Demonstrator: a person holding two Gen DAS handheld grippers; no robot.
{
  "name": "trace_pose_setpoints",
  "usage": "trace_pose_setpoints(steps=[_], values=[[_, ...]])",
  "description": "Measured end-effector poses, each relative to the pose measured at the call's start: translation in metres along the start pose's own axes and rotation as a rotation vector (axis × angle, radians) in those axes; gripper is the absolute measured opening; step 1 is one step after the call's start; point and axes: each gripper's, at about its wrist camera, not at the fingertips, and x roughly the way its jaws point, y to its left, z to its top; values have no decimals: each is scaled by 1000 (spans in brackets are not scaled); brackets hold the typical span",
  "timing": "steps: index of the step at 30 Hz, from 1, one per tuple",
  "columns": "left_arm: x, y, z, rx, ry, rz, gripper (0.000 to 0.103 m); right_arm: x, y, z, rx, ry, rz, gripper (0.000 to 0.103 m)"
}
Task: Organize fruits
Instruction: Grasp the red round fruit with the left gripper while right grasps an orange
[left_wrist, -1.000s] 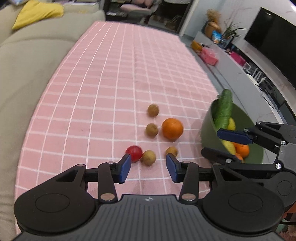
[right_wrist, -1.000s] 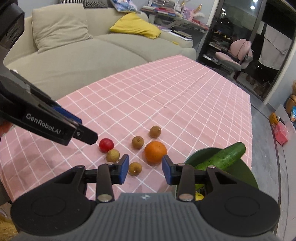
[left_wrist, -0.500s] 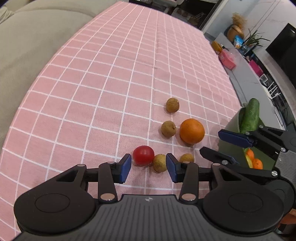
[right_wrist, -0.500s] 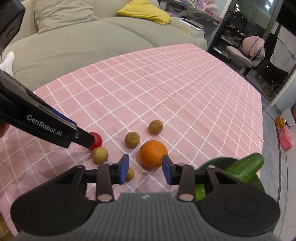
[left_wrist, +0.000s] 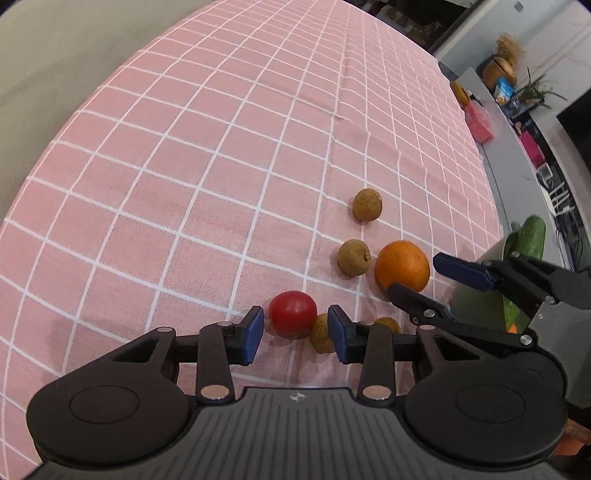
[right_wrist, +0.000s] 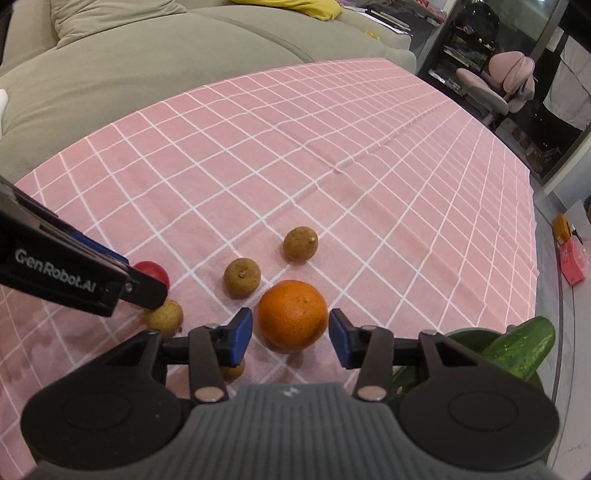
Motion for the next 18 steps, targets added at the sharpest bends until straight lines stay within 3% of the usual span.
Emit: trace_pose_setpoints(steps=[8, 12, 18], values=[[5, 4, 1, -45, 6, -34, 41, 7, -1, 0, 14, 7, -5, 46], [6, 0, 2, -35, 3, -22, 32, 8, -1, -1, 10, 4, -14, 46], [5, -4, 0, -28, -6, -16, 31, 7, 0, -1, 5, 0, -34, 39]])
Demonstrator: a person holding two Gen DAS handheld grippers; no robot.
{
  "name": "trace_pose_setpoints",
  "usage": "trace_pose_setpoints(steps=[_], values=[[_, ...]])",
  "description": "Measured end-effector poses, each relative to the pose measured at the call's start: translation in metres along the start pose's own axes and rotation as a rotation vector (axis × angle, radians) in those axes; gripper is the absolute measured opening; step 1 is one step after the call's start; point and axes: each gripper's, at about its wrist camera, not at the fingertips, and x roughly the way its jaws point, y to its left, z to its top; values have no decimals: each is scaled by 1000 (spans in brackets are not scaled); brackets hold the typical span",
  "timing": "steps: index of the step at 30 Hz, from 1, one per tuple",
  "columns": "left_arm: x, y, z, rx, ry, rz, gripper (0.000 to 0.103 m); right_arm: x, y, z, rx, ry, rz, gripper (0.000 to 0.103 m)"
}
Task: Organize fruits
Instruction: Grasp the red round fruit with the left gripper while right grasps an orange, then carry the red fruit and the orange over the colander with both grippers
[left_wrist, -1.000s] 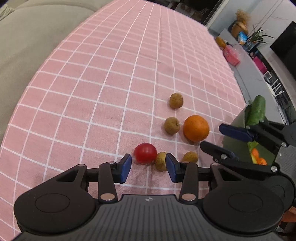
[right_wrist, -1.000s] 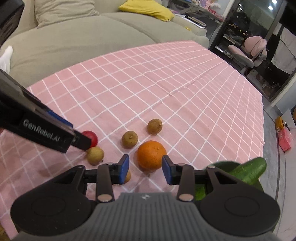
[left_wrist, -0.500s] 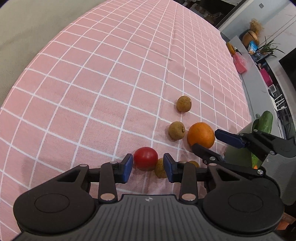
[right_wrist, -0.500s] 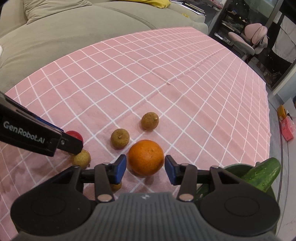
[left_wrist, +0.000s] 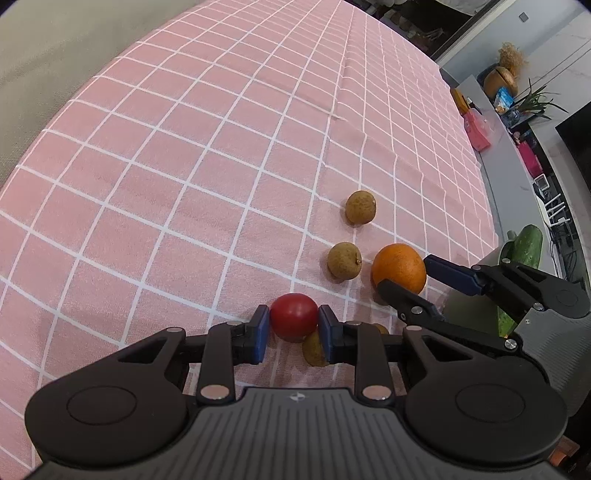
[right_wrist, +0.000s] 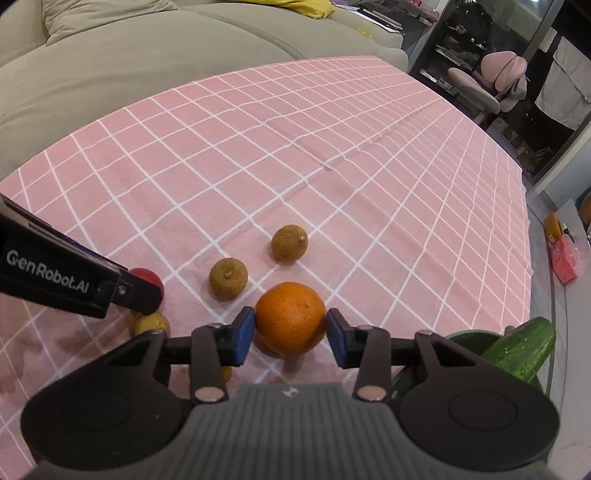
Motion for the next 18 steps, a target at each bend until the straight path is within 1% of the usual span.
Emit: trace_pose_setpoints(steps=[3, 8, 14, 18], values=[[-1, -2, -1, 7, -4, 11, 31, -1, 1, 0, -10, 2, -6, 39], [-8, -8, 1, 19, -28, -4, 31, -11, 3, -1, -3, -20, -22, 38], [-25, -10, 1, 17, -77, -23, 31, -42, 4, -1, 24, -85, -33, 38], [-41, -13, 0, 17, -111, -41, 31, -66, 3, -5, 65, -124, -19, 38]])
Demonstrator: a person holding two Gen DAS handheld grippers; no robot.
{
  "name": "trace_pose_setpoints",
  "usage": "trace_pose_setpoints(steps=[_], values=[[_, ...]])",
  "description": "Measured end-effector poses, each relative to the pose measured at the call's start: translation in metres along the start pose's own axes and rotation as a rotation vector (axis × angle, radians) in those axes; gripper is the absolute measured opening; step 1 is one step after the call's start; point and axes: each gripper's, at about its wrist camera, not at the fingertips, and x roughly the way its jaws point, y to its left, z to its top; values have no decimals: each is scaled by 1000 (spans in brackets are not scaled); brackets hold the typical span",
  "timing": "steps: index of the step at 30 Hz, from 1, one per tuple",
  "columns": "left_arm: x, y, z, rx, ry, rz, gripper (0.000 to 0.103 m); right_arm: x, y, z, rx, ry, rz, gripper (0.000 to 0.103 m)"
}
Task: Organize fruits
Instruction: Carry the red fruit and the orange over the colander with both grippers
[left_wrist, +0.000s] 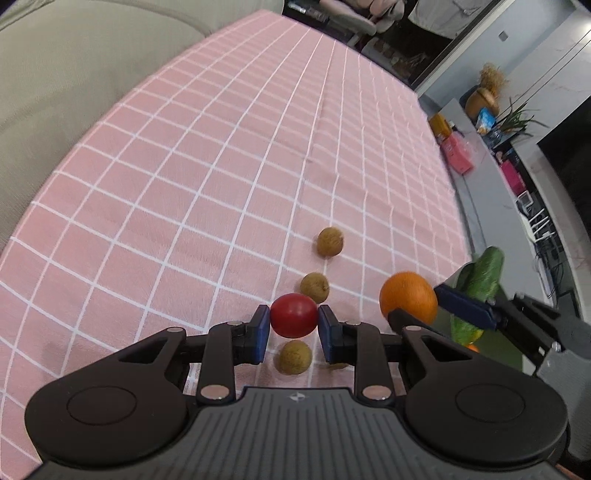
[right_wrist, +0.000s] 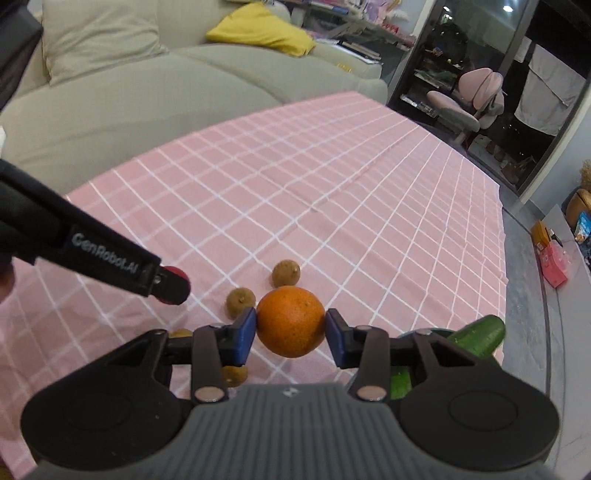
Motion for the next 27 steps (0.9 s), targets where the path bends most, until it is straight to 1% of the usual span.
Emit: trace_pose_setpoints(steps=[4, 11, 15, 21, 27], values=[[-17, -7, -1, 5, -32, -35, 31, -24, 1, -2, 31, -32, 11, 38], [-49, -33, -4, 52, -87, -109, 31, -65, -1, -8, 54, -92, 5, 38], [-58, -56, -11, 112, -101, -145, 31, -90, -11, -19, 97, -114, -8, 38], [-55, -91, -23, 166, -74, -210, 31, -120, -27, -40, 135, -125, -58, 38], [-45, -133, -33, 253, -36, -244, 31, -138, -53, -65, 179, -116, -117, 38]])
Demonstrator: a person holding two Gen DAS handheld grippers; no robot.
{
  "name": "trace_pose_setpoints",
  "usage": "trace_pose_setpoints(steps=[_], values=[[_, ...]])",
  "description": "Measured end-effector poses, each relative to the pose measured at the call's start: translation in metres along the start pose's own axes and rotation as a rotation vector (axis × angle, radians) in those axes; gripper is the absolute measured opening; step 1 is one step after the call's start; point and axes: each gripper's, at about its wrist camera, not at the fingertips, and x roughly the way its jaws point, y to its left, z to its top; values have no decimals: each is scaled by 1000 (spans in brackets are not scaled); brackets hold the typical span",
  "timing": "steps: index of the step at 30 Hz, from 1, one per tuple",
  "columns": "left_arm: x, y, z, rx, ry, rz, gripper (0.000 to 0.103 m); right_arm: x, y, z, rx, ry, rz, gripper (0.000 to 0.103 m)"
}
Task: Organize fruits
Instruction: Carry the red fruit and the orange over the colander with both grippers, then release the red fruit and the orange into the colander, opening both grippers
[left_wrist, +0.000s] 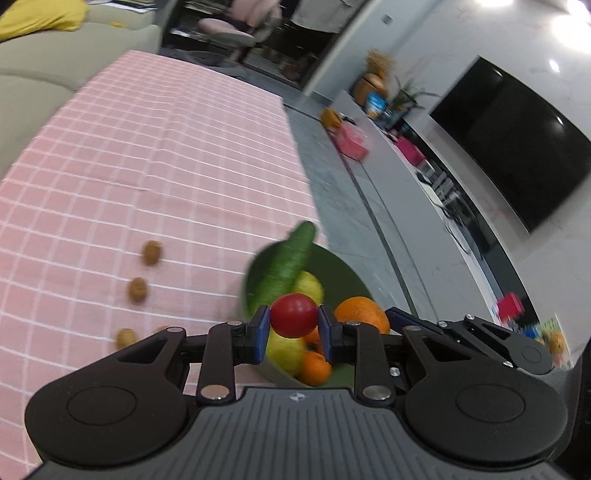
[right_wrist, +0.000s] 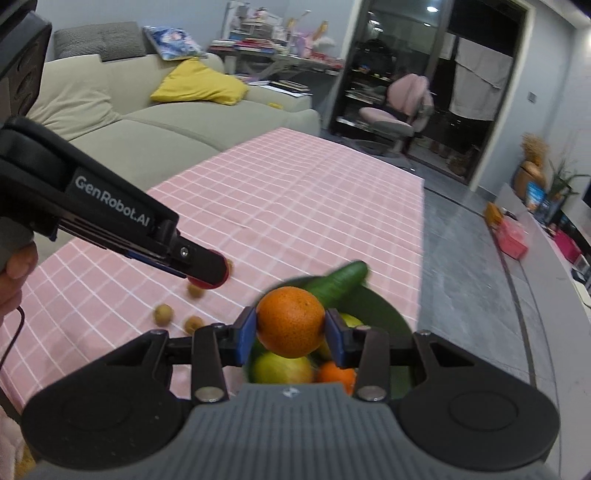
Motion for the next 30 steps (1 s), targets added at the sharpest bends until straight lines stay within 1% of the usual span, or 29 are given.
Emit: trace_pose_setpoints(steps=[5, 11, 20, 25, 30], values=[[25, -29, -5, 70, 61, -23, 31, -2, -25, -15, 34, 29, -39, 38], [61, -46, -11, 120, 145, -23, 31, 5, -50, -28, 37, 62, -62, 37], [97, -51, -15, 155, 246, 5, 31, 31, -77, -37, 5, 109, -77, 37], [111, -53, -14, 181, 282, 27, 31, 48, -81, -38, -29, 135, -74, 37], [122, -50, -14, 178, 319, 34, 31, 62, -82, -42, -59, 160, -65, 37]])
